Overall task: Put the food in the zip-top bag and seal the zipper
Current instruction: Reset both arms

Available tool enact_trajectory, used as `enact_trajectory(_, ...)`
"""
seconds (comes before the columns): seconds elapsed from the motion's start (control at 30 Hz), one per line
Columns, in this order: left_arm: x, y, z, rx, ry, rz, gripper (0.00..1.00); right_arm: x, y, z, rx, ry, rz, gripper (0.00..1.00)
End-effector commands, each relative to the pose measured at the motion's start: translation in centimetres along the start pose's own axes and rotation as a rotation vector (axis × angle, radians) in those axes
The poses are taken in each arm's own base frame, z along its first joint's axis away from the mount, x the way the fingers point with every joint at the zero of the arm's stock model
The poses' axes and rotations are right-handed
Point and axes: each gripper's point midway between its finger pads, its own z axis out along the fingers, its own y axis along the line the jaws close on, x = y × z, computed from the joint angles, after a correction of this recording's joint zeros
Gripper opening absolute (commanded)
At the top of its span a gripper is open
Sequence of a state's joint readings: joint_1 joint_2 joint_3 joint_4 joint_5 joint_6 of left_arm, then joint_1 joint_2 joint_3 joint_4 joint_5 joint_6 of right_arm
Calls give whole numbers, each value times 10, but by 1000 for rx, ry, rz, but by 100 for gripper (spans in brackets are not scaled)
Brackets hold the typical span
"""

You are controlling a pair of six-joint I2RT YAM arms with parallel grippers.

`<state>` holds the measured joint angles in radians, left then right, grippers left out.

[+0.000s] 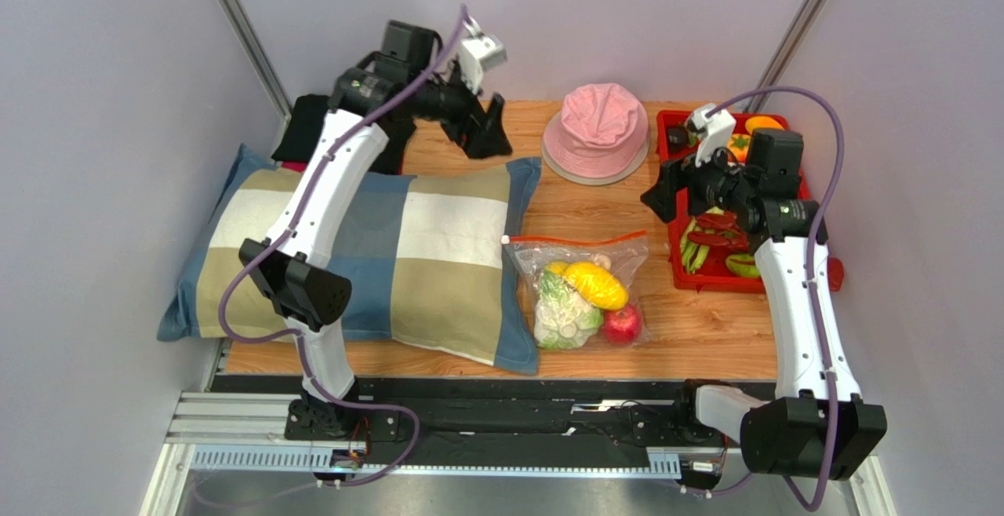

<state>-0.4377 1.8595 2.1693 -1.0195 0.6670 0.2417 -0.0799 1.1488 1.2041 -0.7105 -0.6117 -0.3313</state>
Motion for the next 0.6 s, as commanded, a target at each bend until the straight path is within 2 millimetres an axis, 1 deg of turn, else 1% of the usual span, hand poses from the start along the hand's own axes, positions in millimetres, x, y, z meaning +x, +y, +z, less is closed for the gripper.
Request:
enact_trajectory(0.0, -34, 25, -41, -141, -113, -175, 99, -59, -21, -5, 81, -129, 65, 85)
enact_trajectory(0.03, -25, 39, -47, -206, -96, -184, 99, -64, -24, -5, 91, -134, 96, 85)
enact_trajectory(0.07, -26, 41, -57, -234, -103, -165, 99, -68, -34, -3, 106, -134, 121, 85)
enact_trajectory(0.1, -21, 45, -61, -249, -92, -179, 99, -70, -39, -2, 113, -135, 141, 86)
enact_trajectory(0.13, -16, 55, -69, -296, -84, -196, 99, -68, -48, -2, 130, -134, 190, 86)
enact_trajectory(0.17, -12, 58, -77, -323, -80, -200, 99, -65, -57, 4, 135, -120, 225, 86)
enact_trajectory(0.2, 1, 63, -78, -345, -52, -234, 99, -63, -63, 6, 140, -114, 259, 86)
enact_trajectory(0.23, 9, 70, -83, -385, -43, -259, 99, -59, -72, 7, 155, -109, 292, 86)
enact_trajectory(0.27, 11, 73, -100, -422, -60, -268, 99, -57, -77, 8, 161, -103, 318, 86)
enact_trajectory(0.3, 27, 76, -99, -427, -35, -295, 99, -52, -82, 14, 156, -91, 366, 86)
enact_trajectory(0.33, 34, 78, -104, -448, -29, -315, 99, -49, -86, 16, 156, -85, 384, 86)
enact_trajectory(0.37, 37, 77, -114, -468, -35, -320, 99, -47, -88, 18, 153, -82, 402, 86)
enact_trajectory(0.4, 54, 84, -118, -489, -9, -359, 99, -45, -89, 21, 148, -74, 413, 86)
enact_trajectory(0.47, 65, 87, -127, -515, 3, -399, 99, -41, -92, 26, 143, -63, 426, 86)
enact_trajectory(0.5, 78, 94, -133, -538, 14, -440, 99, -39, -93, 29, 137, -59, 439, 86)
enact_trajectory(0.57, 85, 102, -144, -591, 13, -461, 99, -36, -95, 32, 131, -52, 449, 86)
